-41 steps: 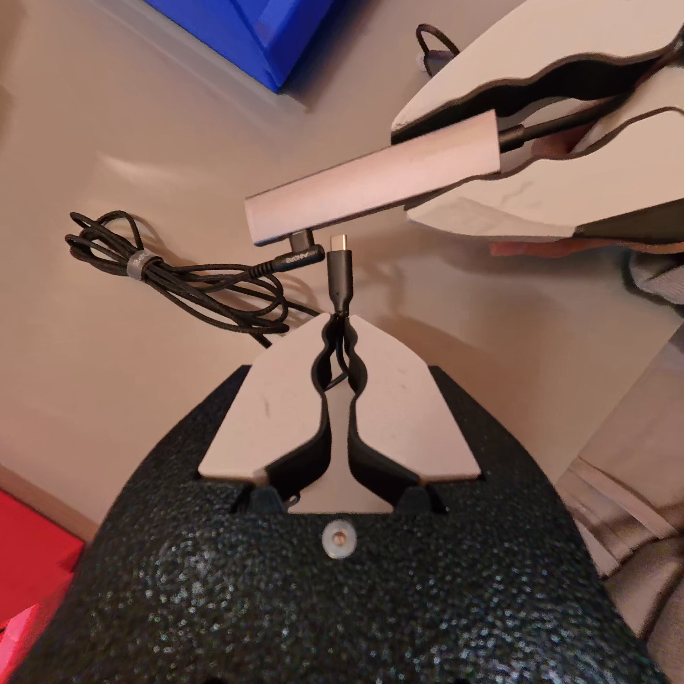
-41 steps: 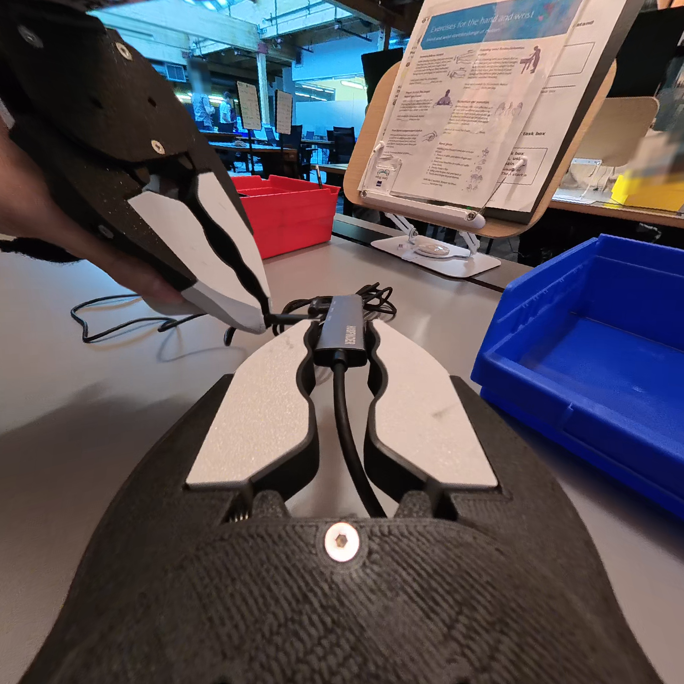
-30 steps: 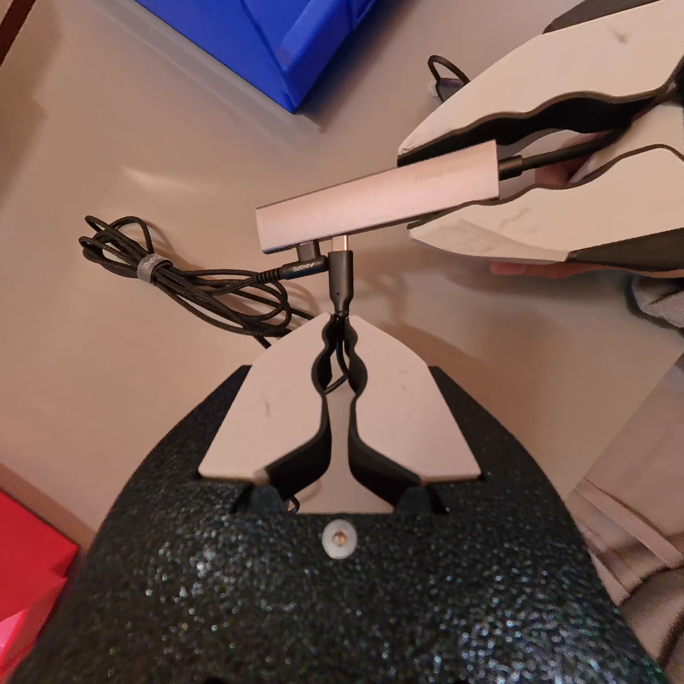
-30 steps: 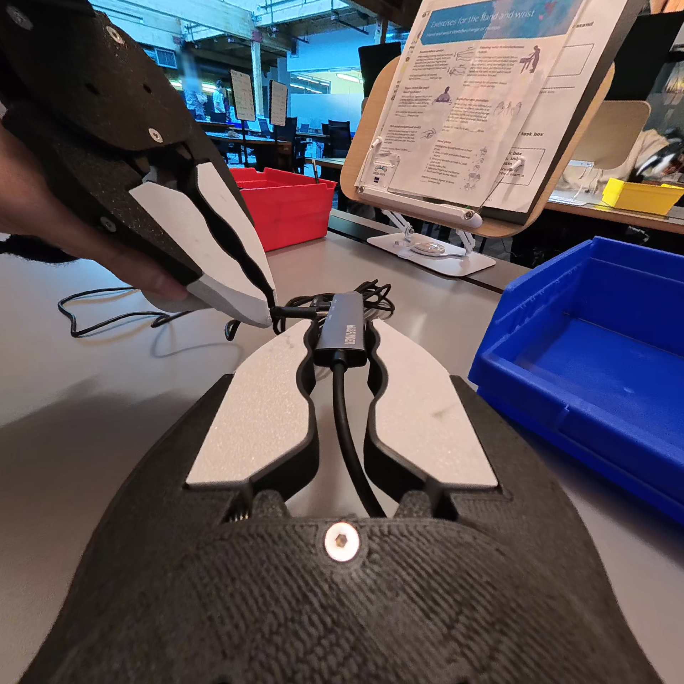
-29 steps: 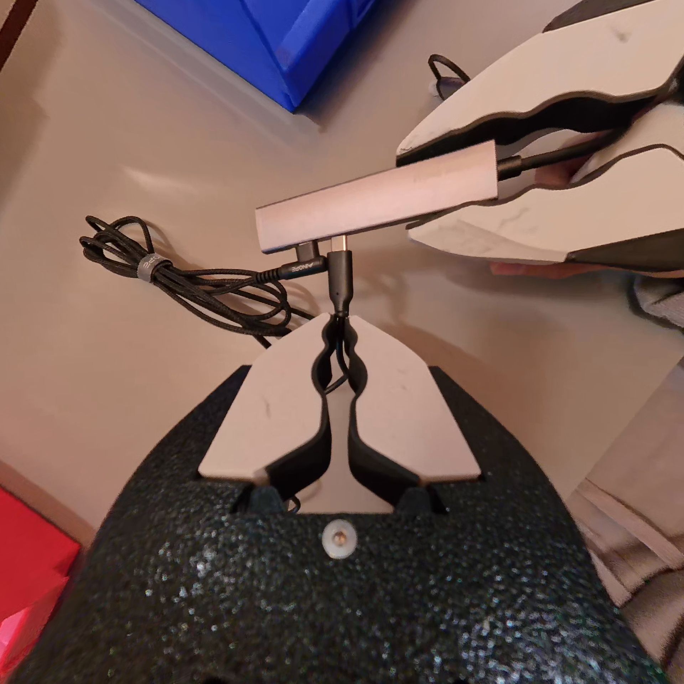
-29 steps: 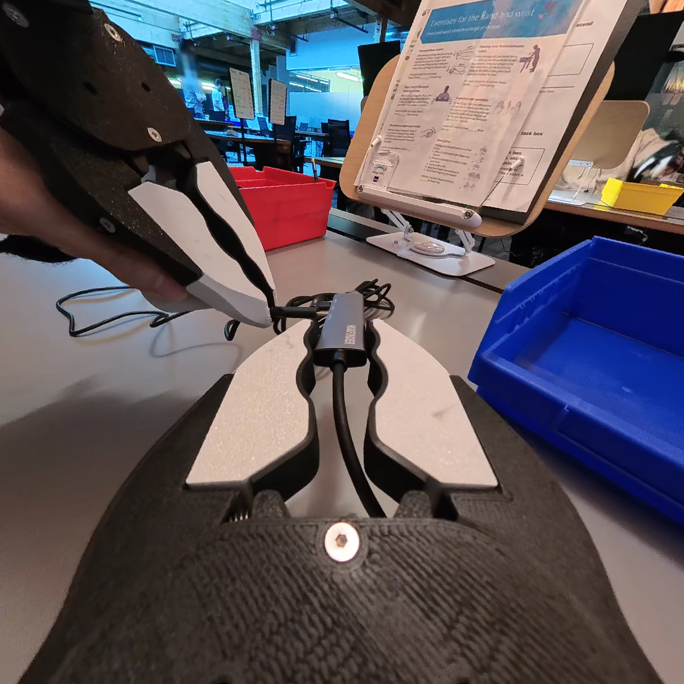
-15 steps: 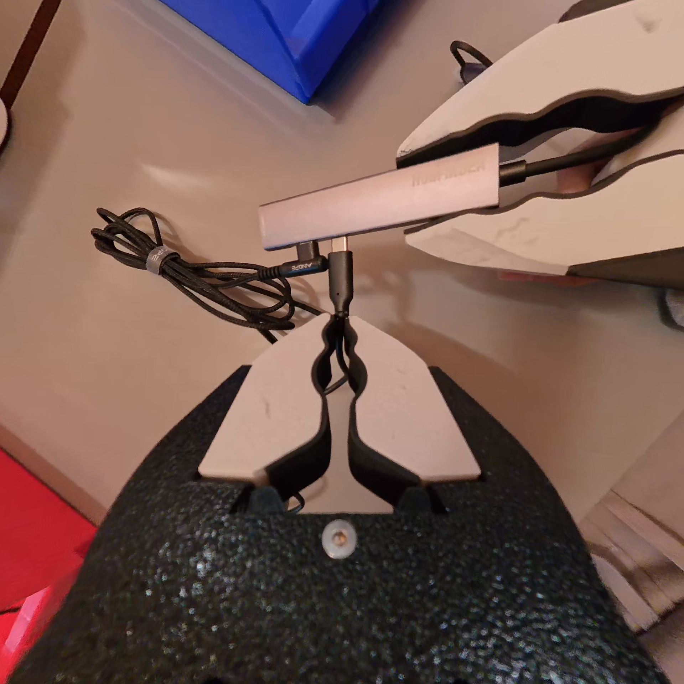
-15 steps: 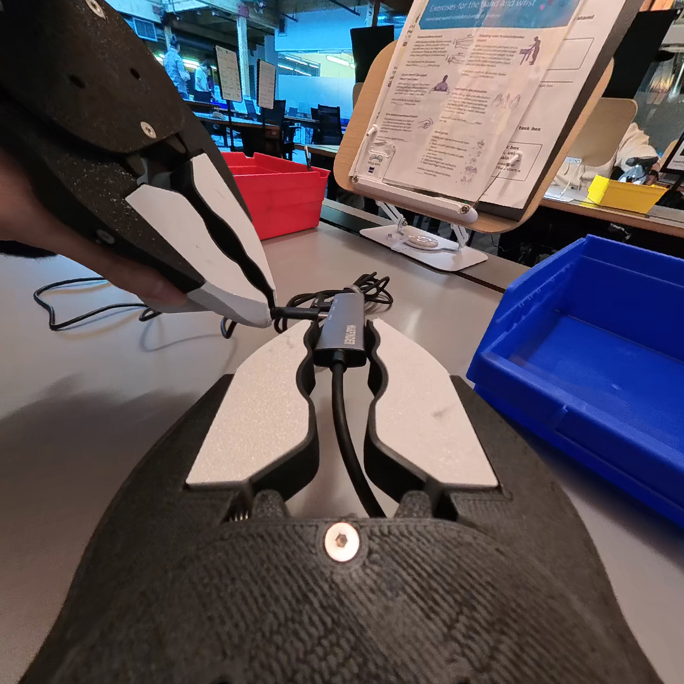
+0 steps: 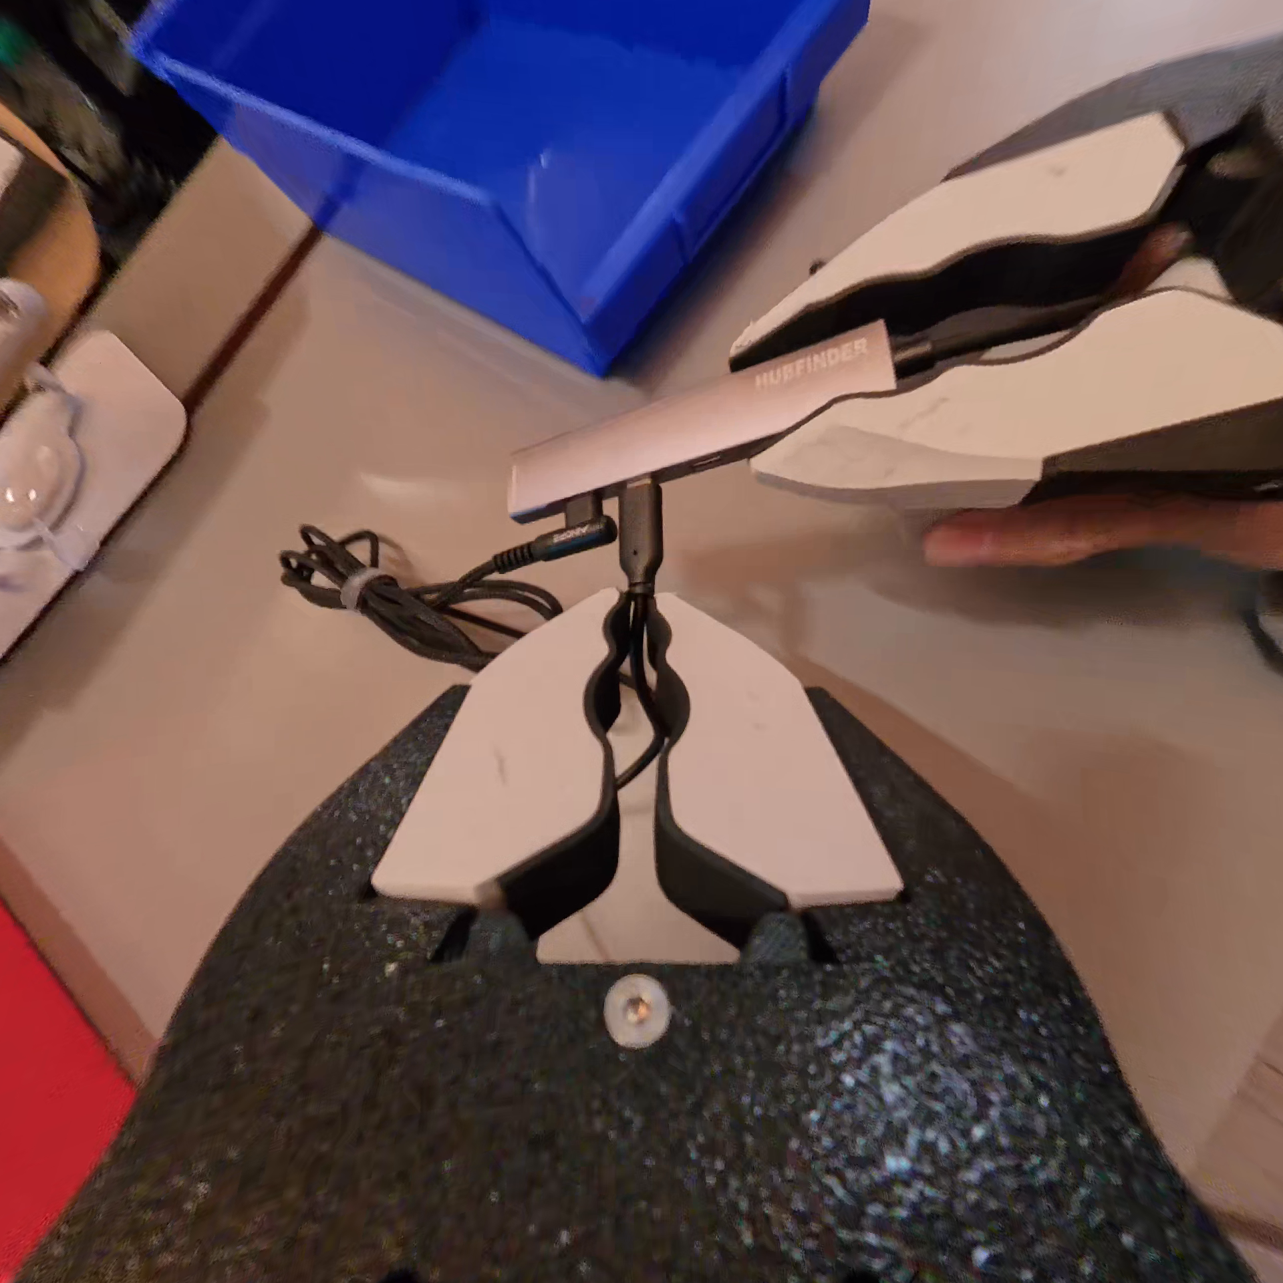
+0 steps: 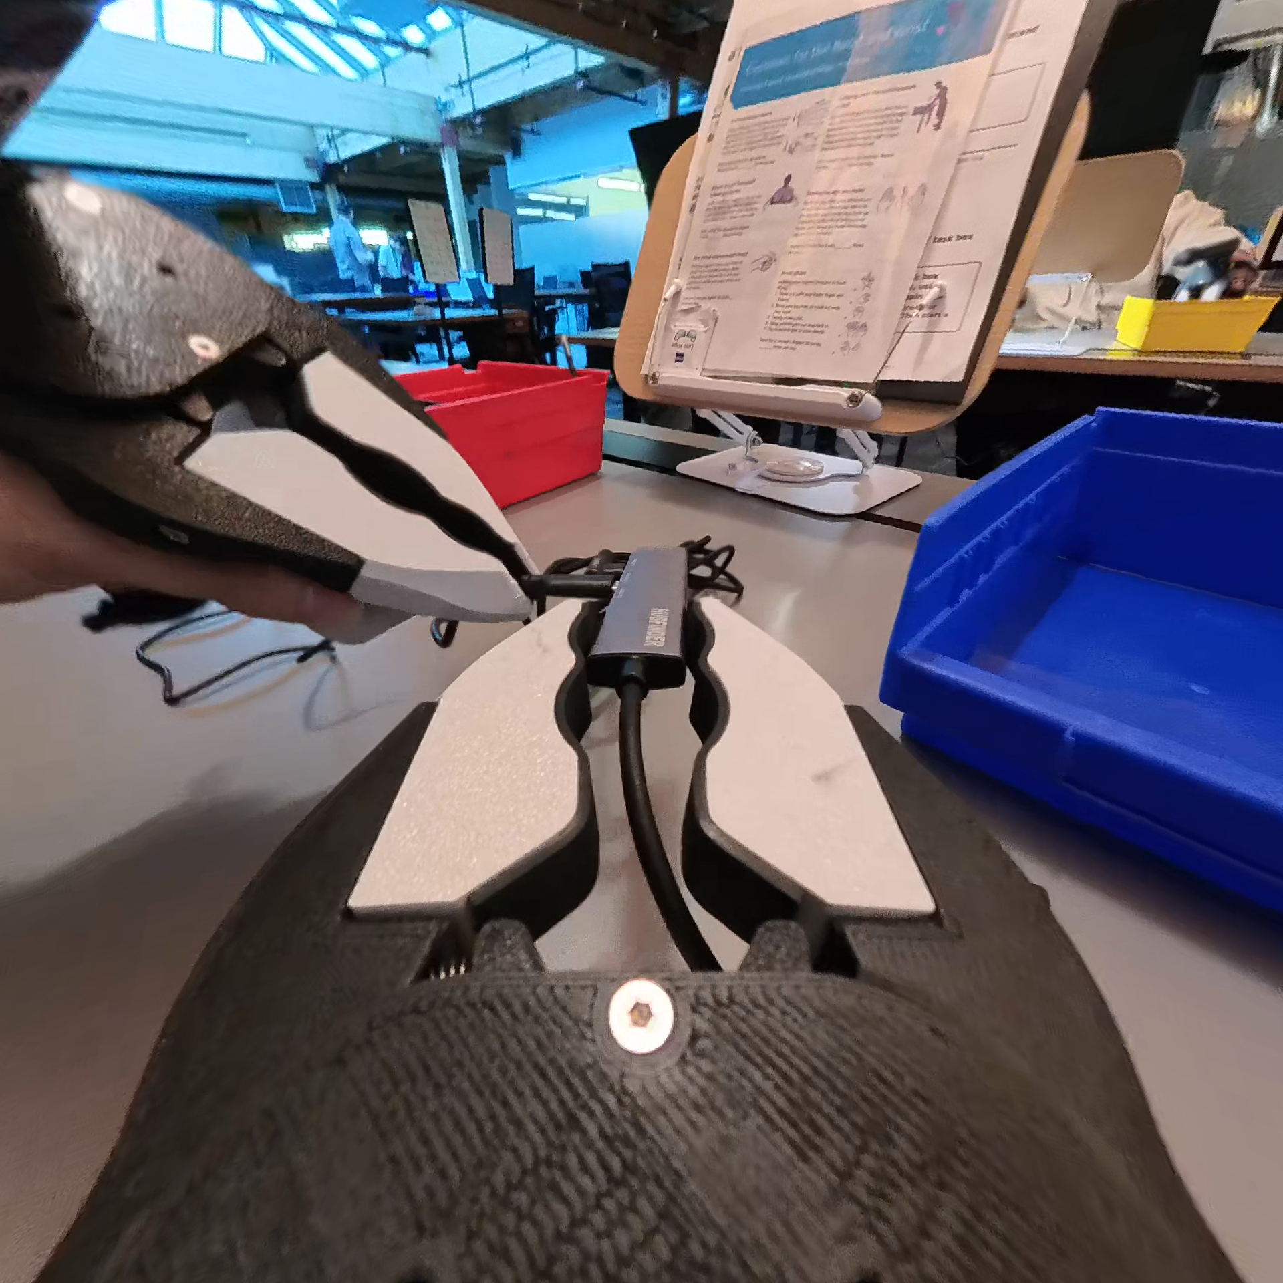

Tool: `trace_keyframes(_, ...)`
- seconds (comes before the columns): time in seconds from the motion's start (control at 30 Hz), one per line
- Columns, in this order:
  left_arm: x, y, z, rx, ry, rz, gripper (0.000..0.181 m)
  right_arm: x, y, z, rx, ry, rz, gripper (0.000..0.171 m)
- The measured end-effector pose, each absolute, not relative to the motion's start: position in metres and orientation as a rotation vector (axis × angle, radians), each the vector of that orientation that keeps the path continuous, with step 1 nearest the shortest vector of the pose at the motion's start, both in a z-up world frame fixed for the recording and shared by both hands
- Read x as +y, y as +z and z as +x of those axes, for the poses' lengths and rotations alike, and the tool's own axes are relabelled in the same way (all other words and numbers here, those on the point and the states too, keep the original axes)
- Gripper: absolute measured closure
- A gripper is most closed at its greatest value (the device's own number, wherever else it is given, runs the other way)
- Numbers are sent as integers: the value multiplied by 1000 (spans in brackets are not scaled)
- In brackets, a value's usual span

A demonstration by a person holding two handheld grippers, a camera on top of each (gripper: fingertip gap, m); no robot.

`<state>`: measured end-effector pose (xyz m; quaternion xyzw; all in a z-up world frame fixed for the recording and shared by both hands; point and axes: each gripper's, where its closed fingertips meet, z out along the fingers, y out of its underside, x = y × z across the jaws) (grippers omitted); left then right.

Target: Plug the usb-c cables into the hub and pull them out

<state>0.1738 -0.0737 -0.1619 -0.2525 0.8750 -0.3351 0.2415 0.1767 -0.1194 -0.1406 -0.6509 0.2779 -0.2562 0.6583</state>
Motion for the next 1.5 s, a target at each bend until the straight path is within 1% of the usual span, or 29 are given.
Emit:
trace_keyframes(0.03,-76,-158,175,2355,-980,-679,179,-121,-138,177,637,-577,-1446,146)
trace_keyframes(0.17,-82,-144,173,2251,-1270,-722,178,-124,-131,176,648,-531,-1356,146)
trace_keyframes(0.27,-82,-139,171,2220,-1390,-755,179,-122,-128,174,633,-512,-1338,146)
trace_keyframes(0.47,-78,-136,170,2170,-1271,-655,179,-119,-127,170,600,-524,-1349,145)
trace_keyframes(0.63,-75,-145,172,2225,-1165,-625,179,-116,-128,170,588,-561,-1369,144)
trace_keyframes(0.87,-76,-143,169,2245,-1292,-635,177,-117,-127,172,591,-587,-1401,145)
trace_keyframes(0.93,-71,-129,163,2226,-1429,-650,149,-125,-117,175,622,-626,-1374,146)
trace_keyframes(1.0,-51,-108,161,2140,-1589,-717,139,-139,-105,176,627,-707,-1380,146)
trace_keyframes(1.07,-17,-96,167,2030,-1674,-787,138,-153,-87,173,609,-786,-1367,146)
trace_keyframes(1.27,98,-115,189,1899,-1519,-996,133,-193,-11,152,543,-916,-1287,146)
trace_keyframes(1.37,121,-122,190,1875,-1519,-1022,134,-210,40,150,508,-971,-1250,146)
trace_keyframes(1.5,123,-138,195,1902,-1539,-1032,130,-234,123,159,480,-1016,-1193,146)
